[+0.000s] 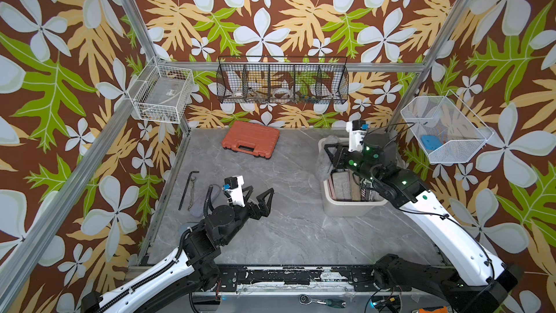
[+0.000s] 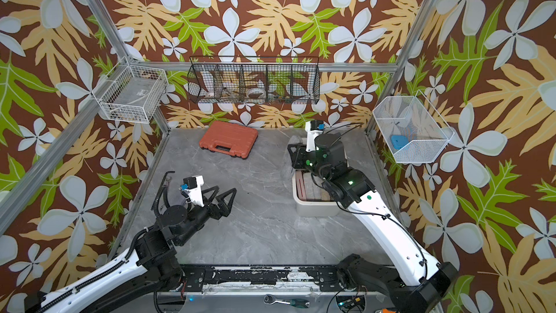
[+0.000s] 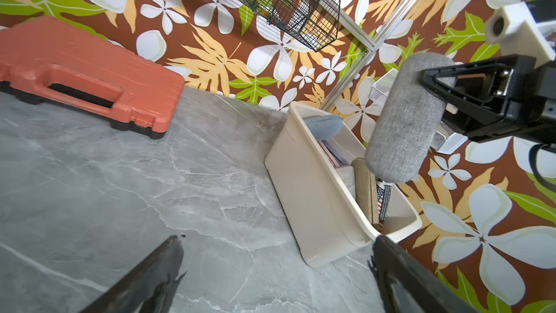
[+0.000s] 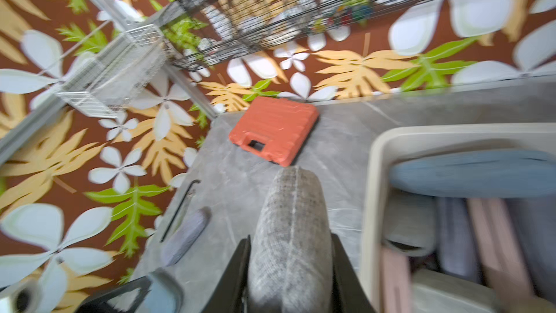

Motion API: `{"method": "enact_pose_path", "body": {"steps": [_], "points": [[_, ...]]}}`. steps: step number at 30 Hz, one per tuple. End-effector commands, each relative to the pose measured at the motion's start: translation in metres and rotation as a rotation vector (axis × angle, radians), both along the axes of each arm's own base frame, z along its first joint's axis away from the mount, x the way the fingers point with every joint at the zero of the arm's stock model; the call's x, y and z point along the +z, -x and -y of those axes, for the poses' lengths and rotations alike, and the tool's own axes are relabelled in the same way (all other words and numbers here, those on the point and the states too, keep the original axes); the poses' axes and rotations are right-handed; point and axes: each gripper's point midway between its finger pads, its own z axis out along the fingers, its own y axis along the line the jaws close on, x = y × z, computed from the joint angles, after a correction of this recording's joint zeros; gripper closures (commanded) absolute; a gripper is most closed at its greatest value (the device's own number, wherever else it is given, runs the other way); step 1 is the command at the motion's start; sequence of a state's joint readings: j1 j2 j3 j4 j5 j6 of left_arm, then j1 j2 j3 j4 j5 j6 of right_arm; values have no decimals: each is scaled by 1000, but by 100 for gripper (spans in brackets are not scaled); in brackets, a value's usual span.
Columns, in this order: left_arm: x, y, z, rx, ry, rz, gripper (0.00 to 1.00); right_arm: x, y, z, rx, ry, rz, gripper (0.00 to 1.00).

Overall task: Put the glasses cases into the storage boxes
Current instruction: Place the glasses case in the storage box.

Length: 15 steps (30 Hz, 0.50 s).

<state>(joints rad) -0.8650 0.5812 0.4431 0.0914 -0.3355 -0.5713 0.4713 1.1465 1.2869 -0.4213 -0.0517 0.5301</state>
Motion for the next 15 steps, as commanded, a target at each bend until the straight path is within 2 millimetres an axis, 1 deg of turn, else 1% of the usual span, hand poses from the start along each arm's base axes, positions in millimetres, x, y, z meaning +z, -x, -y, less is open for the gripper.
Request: {"method": "enact_pose_path", "body": {"steps": [1, 2, 4, 5, 7, 9, 12, 15], "points": [[-8, -2, -7, 41, -2, -16, 0, -16, -6, 39, -51, 135, -44, 72], [-10, -2, -7, 41, -1, -20, 0, -19, -10, 47, -54, 156, -59, 72], [-13, -3, -6, 43, -7, -28, 0, -32, -19, 57, -51, 187, -109, 72], [-14, -4, -6, 45, -9, -31, 0, -43, -22, 60, -53, 205, -148, 73], [-16, -4, -6, 48, -18, -37, 0, -59, -25, 55, -25, 214, -181, 73], [-16, -5, -7, 53, -22, -40, 0, -77, -25, 44, 28, 177, -205, 73], [-16, -4, -7, 52, -36, -44, 0, -106, -19, 33, 103, 179, -280, 74], [-17, -3, -9, 51, -45, -46, 0, -130, -11, 30, 142, 191, -344, 73]]}}
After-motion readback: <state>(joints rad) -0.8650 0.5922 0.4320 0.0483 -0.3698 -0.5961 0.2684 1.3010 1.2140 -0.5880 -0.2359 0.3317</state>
